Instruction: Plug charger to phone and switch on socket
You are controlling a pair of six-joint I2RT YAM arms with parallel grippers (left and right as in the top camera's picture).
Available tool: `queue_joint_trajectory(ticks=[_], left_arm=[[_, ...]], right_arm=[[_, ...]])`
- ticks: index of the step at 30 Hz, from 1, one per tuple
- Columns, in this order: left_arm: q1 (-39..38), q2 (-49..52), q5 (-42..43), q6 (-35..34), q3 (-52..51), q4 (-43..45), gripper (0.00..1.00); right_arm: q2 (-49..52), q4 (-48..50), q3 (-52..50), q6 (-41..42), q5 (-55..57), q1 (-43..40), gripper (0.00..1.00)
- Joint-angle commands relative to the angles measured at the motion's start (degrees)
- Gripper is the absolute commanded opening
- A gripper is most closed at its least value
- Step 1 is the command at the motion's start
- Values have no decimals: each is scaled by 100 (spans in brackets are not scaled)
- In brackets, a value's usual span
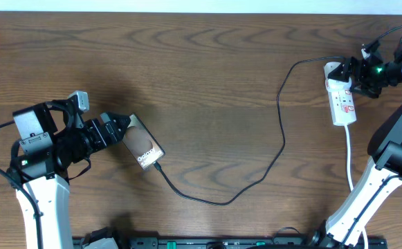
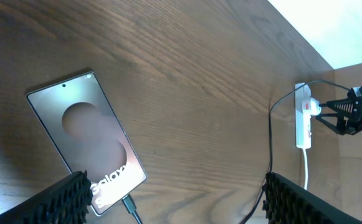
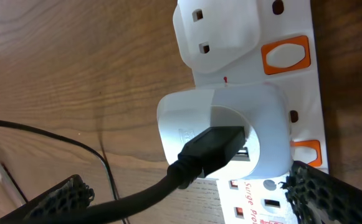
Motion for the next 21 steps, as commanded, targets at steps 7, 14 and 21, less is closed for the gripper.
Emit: queue_joint_trajectory(ticks=[7, 14, 21], left_arm=[[4, -9, -35, 103, 101, -11, 86], [4, -9, -35, 105, 94, -13, 86], [4, -9, -35, 103, 94, -15, 86]], right_arm=[[24, 17, 107, -101, -70, 101, 99], [129, 11, 96, -98, -31, 131, 99], [470, -37, 92, -98, -28, 258, 99]])
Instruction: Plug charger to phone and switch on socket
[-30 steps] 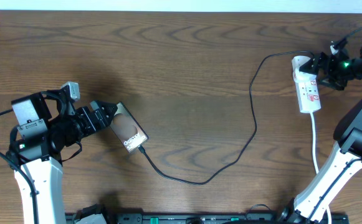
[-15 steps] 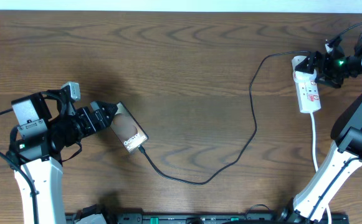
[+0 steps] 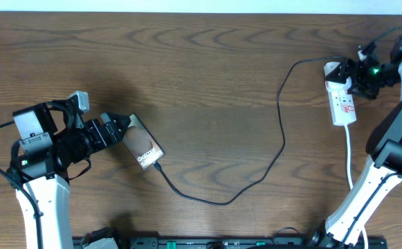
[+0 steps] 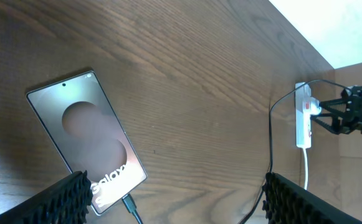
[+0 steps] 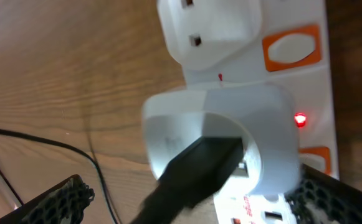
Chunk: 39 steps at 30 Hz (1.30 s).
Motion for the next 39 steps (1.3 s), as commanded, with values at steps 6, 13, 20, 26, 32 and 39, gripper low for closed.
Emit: queue_joint_trajectory(ticks=[6, 13, 20, 26, 32, 39], left_arm=[[4, -9, -35, 98, 92, 0, 86], [4, -9, -35, 98, 92, 0, 86], [4, -9, -35, 98, 92, 0, 86], [4, -9, -35, 98, 92, 4, 86], [4, -9, -33, 96, 92, 2, 86], [4, -9, -33, 98, 92, 2, 86]], right_arm=[[297, 11, 85, -92, -144, 295, 99], [284, -111, 291, 190, 181, 205, 99], [256, -1154, 1729, 188, 385, -129, 99], [251, -2050, 3064, 428, 960, -103, 99], [249, -2675, 3888, 664, 1373, 170, 99], [-380, -2695, 4070, 1097, 2184, 608, 99]])
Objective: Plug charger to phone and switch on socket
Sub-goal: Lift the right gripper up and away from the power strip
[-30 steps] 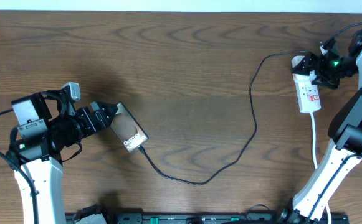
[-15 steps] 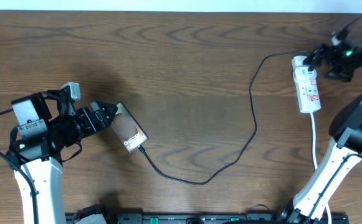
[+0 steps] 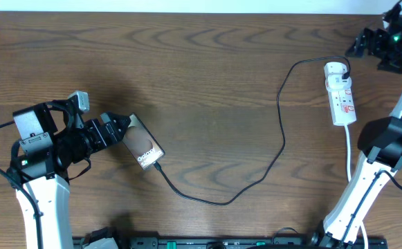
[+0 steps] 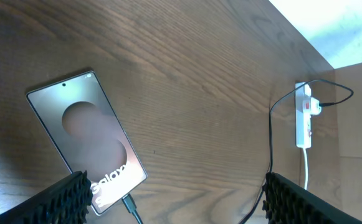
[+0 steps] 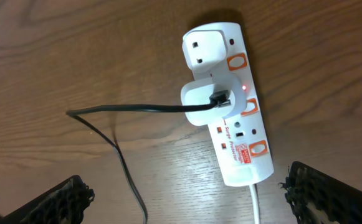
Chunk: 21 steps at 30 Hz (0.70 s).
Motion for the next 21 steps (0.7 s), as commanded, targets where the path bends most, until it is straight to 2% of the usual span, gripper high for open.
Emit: queue_joint_trajectory(ticks=[1, 7, 11, 18, 21], left_arm=[[4, -9, -35, 96, 94, 2, 86], [4, -9, -33, 96, 94, 2, 87], [4, -9, -33, 96, 94, -2, 86], [4, -9, -33, 98, 94, 0, 86], [2, -9, -33, 96, 94, 0, 86]], right_arm=[[-664, -22, 131, 350, 721, 236, 99], [-1663, -22, -55, 610, 1117, 452, 99], [-2391, -22, -713, 743, 1163, 531, 99], [-4083, 0, -3379, 752, 1220, 754, 99], [-4894, 422, -4774, 822, 1355, 914, 99]])
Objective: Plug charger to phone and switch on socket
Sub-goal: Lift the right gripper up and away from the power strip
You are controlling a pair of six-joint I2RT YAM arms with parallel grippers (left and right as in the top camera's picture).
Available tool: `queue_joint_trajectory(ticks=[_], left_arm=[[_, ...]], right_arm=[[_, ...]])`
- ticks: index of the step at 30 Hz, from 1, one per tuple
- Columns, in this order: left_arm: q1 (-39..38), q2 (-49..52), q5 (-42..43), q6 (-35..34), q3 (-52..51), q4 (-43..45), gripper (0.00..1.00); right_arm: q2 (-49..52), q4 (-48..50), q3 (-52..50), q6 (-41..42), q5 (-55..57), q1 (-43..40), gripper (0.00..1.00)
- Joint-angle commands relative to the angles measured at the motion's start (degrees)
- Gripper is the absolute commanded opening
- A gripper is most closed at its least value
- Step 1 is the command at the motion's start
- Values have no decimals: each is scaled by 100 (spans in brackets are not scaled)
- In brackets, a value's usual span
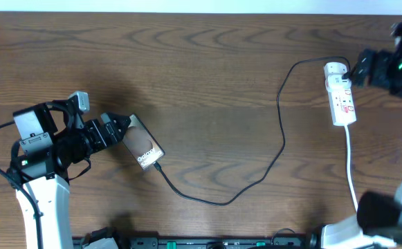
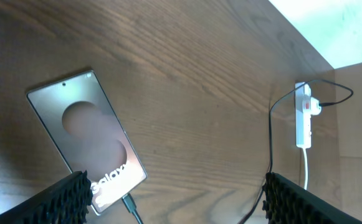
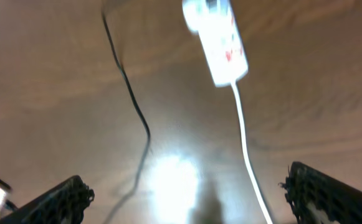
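Note:
The phone [image 1: 143, 147] lies face up left of centre, screen lit [image 2: 87, 140], with the black charger connector [image 2: 129, 205] in its lower end. Its cable [image 1: 277, 149] curves across to the white power strip [image 1: 340, 93] at the far right, where the charger block sits. My left gripper [image 1: 121, 128] stands open at the phone's upper-left end, its fingers [image 2: 68, 199] wide apart and empty. My right gripper [image 1: 364, 67] is raised just right of the strip's top, open and empty. Its wrist view is blurred, showing the power strip [image 3: 217, 37] far below.
A white mains cord [image 1: 349, 159] runs from the strip toward the near edge. The loose black cable [image 3: 131, 93] loops over the middle right of the wooden table [image 1: 207, 76]. The table's far edge [image 2: 305, 37] lies just past the strip.
My right gripper has moved from the far right corner beyond the strip to a spot just right of the strip's top, and its view has gone blurred. Phone, cable and left gripper are unchanged.
My right gripper was first close over the strip at the charger block, with no light showing. Then a red light glowed beside the block. Later the gripper was lifted off toward the far corner, the light still on, and now it hangs high beside the strip.

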Motion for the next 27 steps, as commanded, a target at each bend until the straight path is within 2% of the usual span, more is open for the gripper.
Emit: queue_joint_trajectory(ticks=[1, 9, 14, 18, 27], left_arm=[[4, -9, -35, 96, 92, 4, 86], [4, -9, -35, 96, 90, 2, 86], [2, -9, -33, 96, 90, 2, 86], [4, -9, -33, 96, 90, 4, 87], [4, -9, -35, 96, 90, 4, 86]], right_arm=[[-824, 361, -1279, 210, 166, 188, 99], [-2979, 2723, -4575, 564, 52, 577, 99], [-3757, 3751, -5923, 573, -310, 693, 99], [-3899, 4234, -6492, 866, -417, 693, 99], [-3727, 4269, -6590, 1141, -413, 686, 99]])
